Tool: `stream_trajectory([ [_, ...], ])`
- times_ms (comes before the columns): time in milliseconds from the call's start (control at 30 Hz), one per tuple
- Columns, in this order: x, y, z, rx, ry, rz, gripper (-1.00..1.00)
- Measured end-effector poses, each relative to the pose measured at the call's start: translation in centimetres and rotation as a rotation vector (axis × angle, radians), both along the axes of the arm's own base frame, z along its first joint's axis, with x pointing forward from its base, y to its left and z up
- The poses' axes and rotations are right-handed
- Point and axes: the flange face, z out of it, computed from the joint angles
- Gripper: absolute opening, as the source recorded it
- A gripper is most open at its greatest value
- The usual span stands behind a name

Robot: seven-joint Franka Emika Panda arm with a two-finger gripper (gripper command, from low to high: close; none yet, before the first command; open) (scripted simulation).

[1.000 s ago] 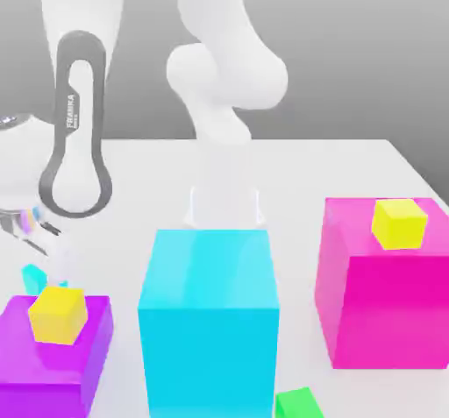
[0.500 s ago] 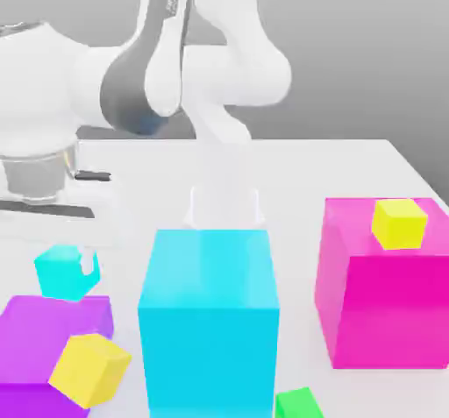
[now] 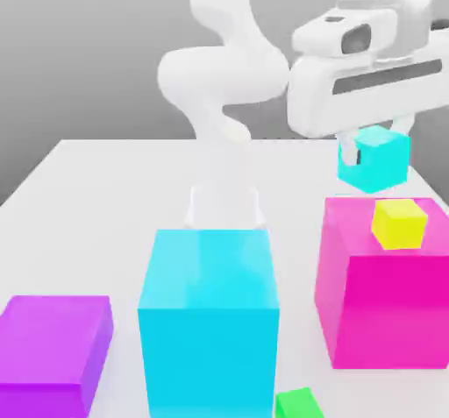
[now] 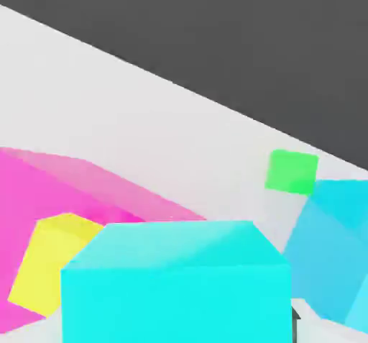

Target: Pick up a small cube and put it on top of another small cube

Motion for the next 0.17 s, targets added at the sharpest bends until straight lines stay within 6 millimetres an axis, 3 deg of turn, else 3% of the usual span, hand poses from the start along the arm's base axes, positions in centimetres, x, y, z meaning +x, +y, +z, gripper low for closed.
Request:
stream_trajectory([
  [33, -0.3, 0.5, -1.4, -0.006, 0.001, 0.014, -1.0],
  [67, -0.6, 0.8, -2.7, -0.009, 0.002, 0.021, 1.0],
  [167, -0.6, 0.8, -2.7, -0.009, 0.002, 0.021, 1.0],
])
